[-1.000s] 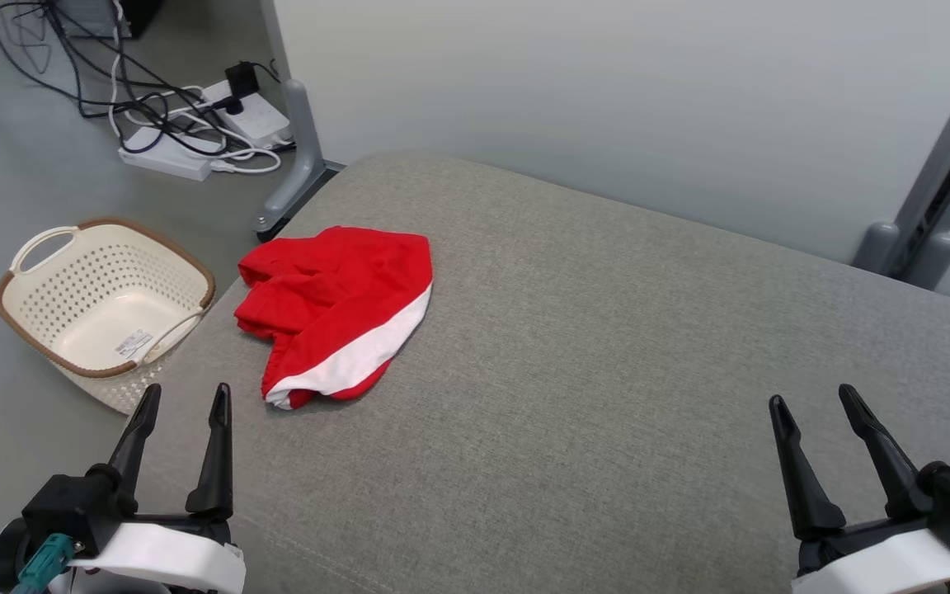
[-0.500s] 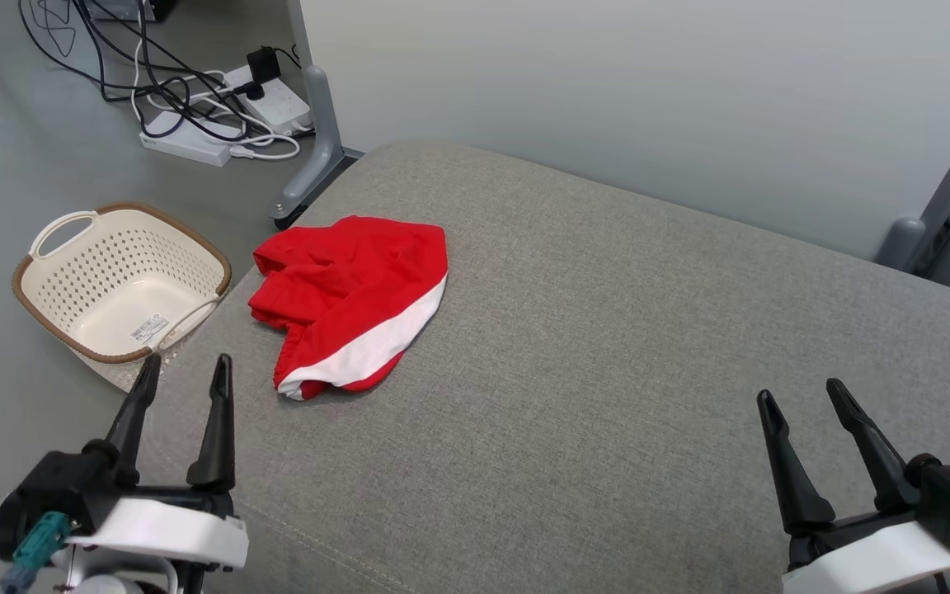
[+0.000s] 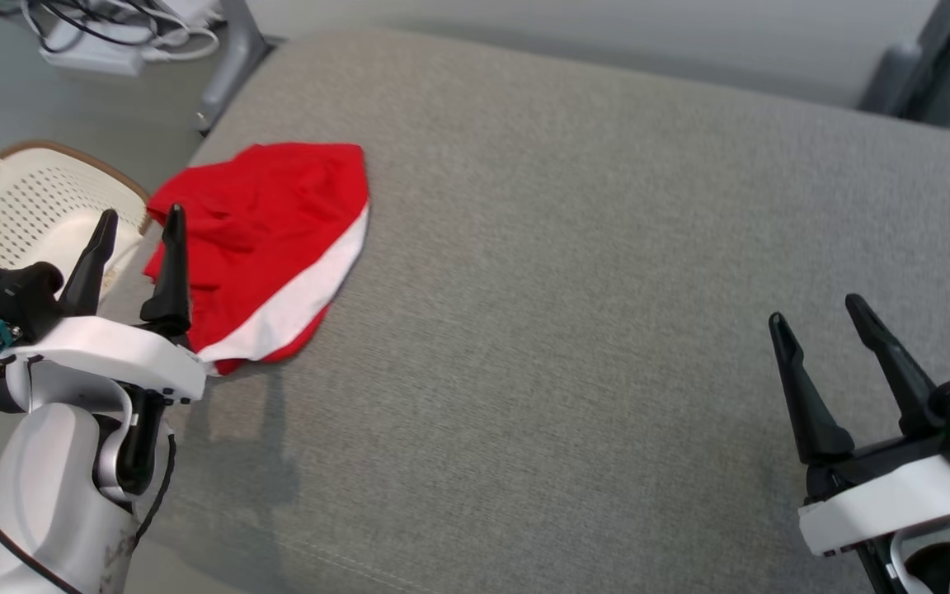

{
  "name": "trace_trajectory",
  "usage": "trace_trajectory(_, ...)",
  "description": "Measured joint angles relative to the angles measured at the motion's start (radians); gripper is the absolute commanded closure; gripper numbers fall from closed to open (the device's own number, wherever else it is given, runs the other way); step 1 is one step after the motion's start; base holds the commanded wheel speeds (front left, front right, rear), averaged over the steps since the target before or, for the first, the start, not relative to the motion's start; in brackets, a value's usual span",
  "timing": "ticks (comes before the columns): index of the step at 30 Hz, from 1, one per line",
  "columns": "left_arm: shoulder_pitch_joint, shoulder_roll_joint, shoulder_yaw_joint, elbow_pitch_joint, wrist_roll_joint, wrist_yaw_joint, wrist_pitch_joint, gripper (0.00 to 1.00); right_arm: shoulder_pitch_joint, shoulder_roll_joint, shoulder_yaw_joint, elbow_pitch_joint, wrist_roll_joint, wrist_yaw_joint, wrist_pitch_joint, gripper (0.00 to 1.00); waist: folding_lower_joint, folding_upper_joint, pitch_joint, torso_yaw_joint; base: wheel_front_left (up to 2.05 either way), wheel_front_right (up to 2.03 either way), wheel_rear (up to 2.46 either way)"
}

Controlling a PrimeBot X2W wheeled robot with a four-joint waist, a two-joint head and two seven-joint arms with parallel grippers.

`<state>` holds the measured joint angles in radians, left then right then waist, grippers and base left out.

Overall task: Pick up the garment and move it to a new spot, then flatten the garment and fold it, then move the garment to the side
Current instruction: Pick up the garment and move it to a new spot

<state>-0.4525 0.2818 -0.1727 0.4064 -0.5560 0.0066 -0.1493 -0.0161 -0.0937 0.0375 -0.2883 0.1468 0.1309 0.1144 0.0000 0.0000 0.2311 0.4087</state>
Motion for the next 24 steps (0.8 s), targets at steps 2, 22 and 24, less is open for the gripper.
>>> trace_trajectory(2, -0.037, -0.005, 0.006, 0.090, -0.018, -0.028, -0.008, 0.00, -0.017, -0.004, 0.000, -0.004, 0.000, 0.000, 0.000, 0.00, 0.0000, 0.0000, 0.039, -0.019, 0.00, 0.00, 0.00)
trace_trajectory(22, -0.220, -0.016, -0.015, 0.642, -0.113, -0.130, -0.025, 1.00, -0.105, -0.030, 0.010, 0.023, 0.012, 0.000, -0.014, 0.00, 0.0000, 0.0000, 0.198, -0.116, 0.00, 0.00, 0.00)
trace_trajectory(24, -0.232, 0.001, -0.021, 0.647, -0.103, -0.130, -0.063, 1.00, -0.105, -0.028, 0.007, 0.031, 0.012, 0.000, -0.022, 0.00, 0.0000, 0.0000, 0.186, -0.119, 0.00, 0.00, 0.00)
